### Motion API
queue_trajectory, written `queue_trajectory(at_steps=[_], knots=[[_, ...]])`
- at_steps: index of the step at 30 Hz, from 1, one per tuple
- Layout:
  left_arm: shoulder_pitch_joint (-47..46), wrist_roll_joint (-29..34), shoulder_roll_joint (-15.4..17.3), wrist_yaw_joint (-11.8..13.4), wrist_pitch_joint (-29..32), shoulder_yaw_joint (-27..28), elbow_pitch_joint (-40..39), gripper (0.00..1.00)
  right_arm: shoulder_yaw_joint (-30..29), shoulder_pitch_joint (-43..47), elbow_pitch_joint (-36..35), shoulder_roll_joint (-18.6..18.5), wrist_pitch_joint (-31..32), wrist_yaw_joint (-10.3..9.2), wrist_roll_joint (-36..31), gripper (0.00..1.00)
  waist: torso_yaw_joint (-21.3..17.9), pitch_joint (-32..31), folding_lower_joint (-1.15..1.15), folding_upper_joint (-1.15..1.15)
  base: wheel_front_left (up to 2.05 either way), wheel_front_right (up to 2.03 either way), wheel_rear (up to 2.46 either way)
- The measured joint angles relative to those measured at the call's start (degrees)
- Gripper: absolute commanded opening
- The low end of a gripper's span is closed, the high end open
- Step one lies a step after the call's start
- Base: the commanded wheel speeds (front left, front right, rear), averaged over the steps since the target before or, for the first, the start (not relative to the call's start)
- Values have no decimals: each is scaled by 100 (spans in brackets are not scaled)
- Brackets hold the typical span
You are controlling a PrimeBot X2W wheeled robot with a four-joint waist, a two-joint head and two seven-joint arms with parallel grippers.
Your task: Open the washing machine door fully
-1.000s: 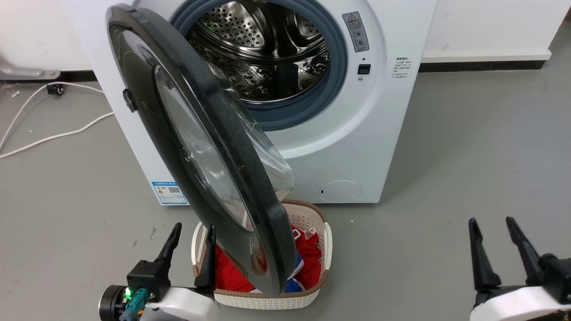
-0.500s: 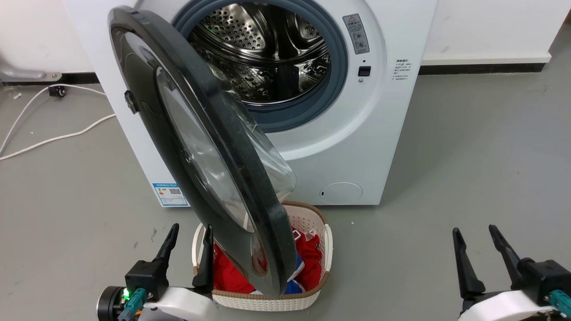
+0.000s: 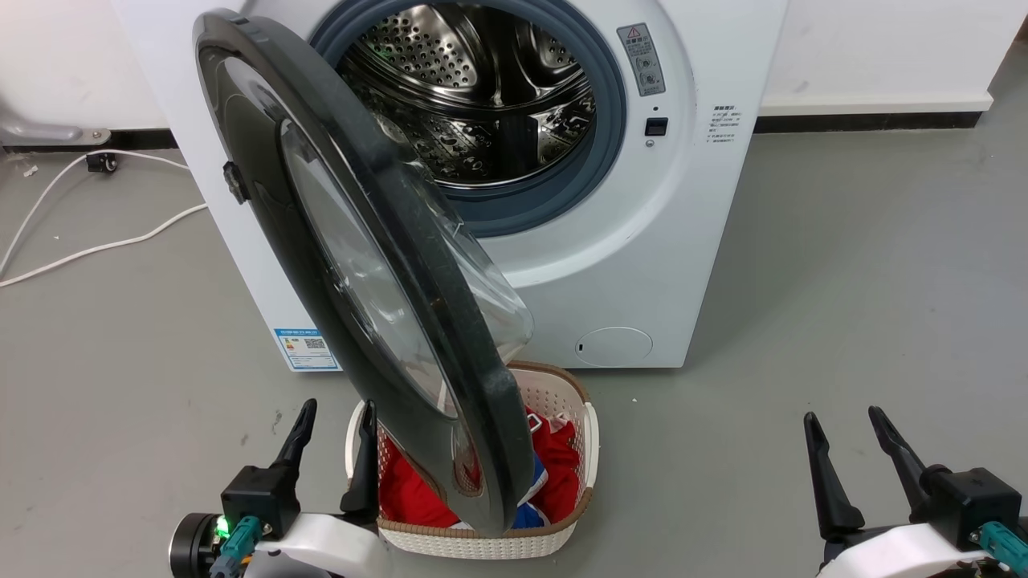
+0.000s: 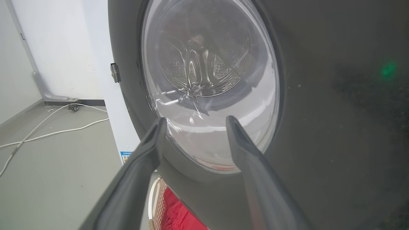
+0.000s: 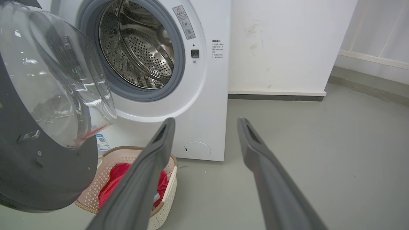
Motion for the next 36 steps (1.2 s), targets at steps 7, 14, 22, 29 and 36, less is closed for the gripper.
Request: queue_trajectory(at_steps=[7, 14, 22, 29, 36], knots=[[0, -4, 8, -33, 0, -8, -58, 0, 2, -4, 5, 7, -8, 0, 16, 100, -9, 4, 0, 0, 0, 0, 0], [-64, -36, 34, 25, 0, 43, -272, 0, 20, -15, 60, 12, -48, 0, 37, 100, 3, -7, 0, 0, 0, 0, 0], [-426, -38, 63, 198, 1, 151, -1101, 0, 14, -24, 114, 18, -73, 0, 65, 100, 45, -44, 0, 0, 0, 0, 0], [-956, -37, 58, 272, 197, 64, -2096, 0, 31, -68, 145, 20, -75, 0, 76, 100, 37, -32, 0, 0, 0, 0, 0], [-1521, -25, -7, 243, 501, -415, -2985, 0, 54, -135, 179, 22, -107, 0, 76, 100, -22, 37, 0, 0, 0, 0, 0]])
